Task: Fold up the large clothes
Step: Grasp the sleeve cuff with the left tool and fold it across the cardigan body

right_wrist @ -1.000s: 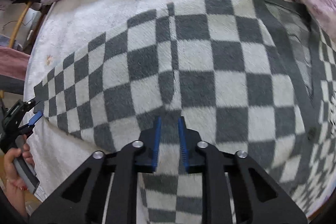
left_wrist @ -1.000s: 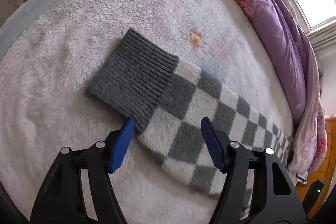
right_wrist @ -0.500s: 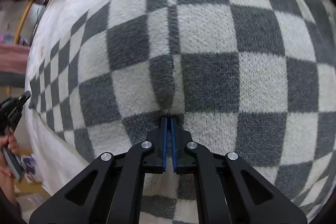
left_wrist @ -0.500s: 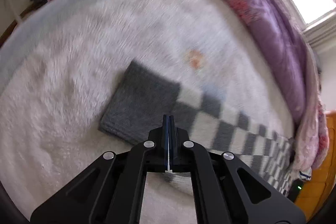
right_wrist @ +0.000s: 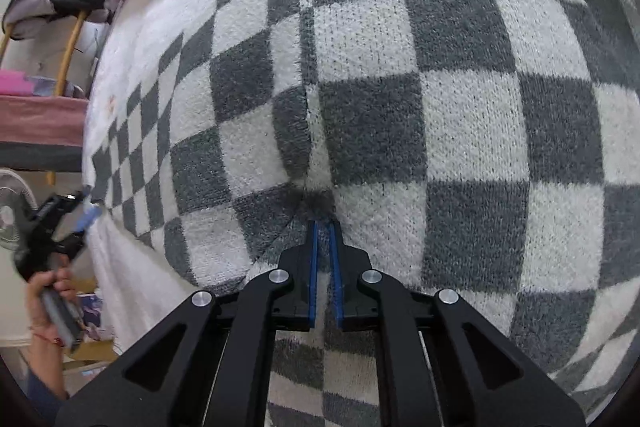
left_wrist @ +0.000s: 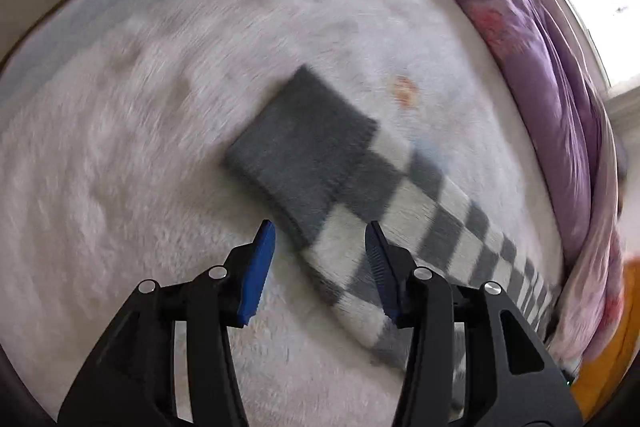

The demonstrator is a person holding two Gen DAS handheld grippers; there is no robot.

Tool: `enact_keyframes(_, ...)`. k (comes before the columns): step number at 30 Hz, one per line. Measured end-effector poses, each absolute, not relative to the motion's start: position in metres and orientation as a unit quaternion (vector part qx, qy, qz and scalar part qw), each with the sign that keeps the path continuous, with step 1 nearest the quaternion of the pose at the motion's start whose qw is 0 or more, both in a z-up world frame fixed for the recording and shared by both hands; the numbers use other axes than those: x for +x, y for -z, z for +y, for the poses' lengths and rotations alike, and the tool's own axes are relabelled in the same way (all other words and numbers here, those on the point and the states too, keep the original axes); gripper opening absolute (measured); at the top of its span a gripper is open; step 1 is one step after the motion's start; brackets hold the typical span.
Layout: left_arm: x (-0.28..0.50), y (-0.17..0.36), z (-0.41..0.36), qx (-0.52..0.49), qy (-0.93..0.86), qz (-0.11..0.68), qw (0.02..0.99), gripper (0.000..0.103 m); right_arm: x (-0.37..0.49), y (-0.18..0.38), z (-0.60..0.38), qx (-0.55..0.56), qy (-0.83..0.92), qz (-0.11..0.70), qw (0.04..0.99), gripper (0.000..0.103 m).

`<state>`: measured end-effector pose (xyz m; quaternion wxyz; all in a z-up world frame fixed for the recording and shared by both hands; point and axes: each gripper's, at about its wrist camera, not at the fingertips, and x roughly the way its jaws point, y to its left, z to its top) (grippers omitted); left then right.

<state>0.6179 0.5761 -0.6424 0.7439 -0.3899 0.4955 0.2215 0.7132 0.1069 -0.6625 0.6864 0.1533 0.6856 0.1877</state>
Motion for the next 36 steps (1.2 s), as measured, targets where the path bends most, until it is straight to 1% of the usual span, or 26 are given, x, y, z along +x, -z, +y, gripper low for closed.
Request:
enact_keyframes(3,0.615,0.661,0.585,-0.428,-0.227,0.487,0.727,0.05,0.709,0.662,0.106,0.156,-0.195,0.676,0.693,0.006)
enact_keyframes(9,0.631,0.665,0.588,-0.385,-0.237,0.483,0.75,0.05,0.707,0.67,0.104,0.161,-0.196,0.667,0.701,0.006)
enact_keyframes(10,0.634,0.664,0.587,-0.373,-0.242,0.482,0.756,0.035,0.707,0.67,0.104,0.158,-0.195,0.666,0.703,0.006)
enact_keyframes(11,0.636,0.663,0.587,-0.363,-0.244,0.483,0.759,0.015,0.706,0.67,0.105,0.153,-0.193,0.665,0.705,0.004)
enact_keyframes(12,0.639,0.658,0.586,-0.354,-0.237,0.483,0.765,0.008,0.706,0.67,0.106,0.142,-0.188,0.664,0.709,0.003)
enact_keyframes(15,0.643,0.624,0.573,-0.327,-0.206,0.454,0.803,0.008,0.703,0.673,0.111,0.12,-0.181,0.661,0.718,0.002)
enact_keyframes(16,0.644,0.605,0.564,-0.313,-0.189,0.442,0.819,0.008,0.703,0.674,0.11,0.121,-0.178,0.662,0.718,0.001)
enact_keyframes(20,0.647,0.525,0.518,-0.284,-0.13,0.388,0.867,0.008,0.706,0.673,0.099,0.165,-0.174,0.673,0.7,0.003)
enact_keyframes(21,0.65,0.503,0.5,-0.271,-0.115,0.375,0.879,0.008,0.706,0.668,0.091,0.19,-0.187,0.672,0.691,0.004)
enact_keyframes(22,0.653,0.481,0.476,-0.253,-0.098,0.362,0.892,0.008,0.706,0.663,0.083,0.206,-0.196,0.667,0.689,0.008)
enact_keyframes(23,0.656,0.461,0.451,-0.242,-0.075,0.348,0.903,0.008,0.704,0.654,0.07,0.22,-0.202,0.656,0.693,0.008)
enact_keyframes(26,0.672,0.427,0.372,-0.221,-0.018,0.33,0.918,0.008,0.695,0.625,0.011,0.251,-0.205,0.622,0.713,0.008)
enact_keyframes(28,0.681,0.417,0.318,-0.212,0.013,0.325,0.922,0.008,0.688,0.612,-0.031,0.251,-0.19,0.608,0.729,0.008)
enact_keyframes(31,0.703,0.423,0.229,-0.208,0.05,0.345,0.914,0.008,0.676,0.596,-0.116,0.239,-0.151,0.595,0.753,0.008)
enact_keyframes(36,0.733,0.465,0.086,-0.179,0.081,0.394,0.898,0.008,0.654,0.581,-0.257,0.211,-0.065,0.586,0.78,0.009)
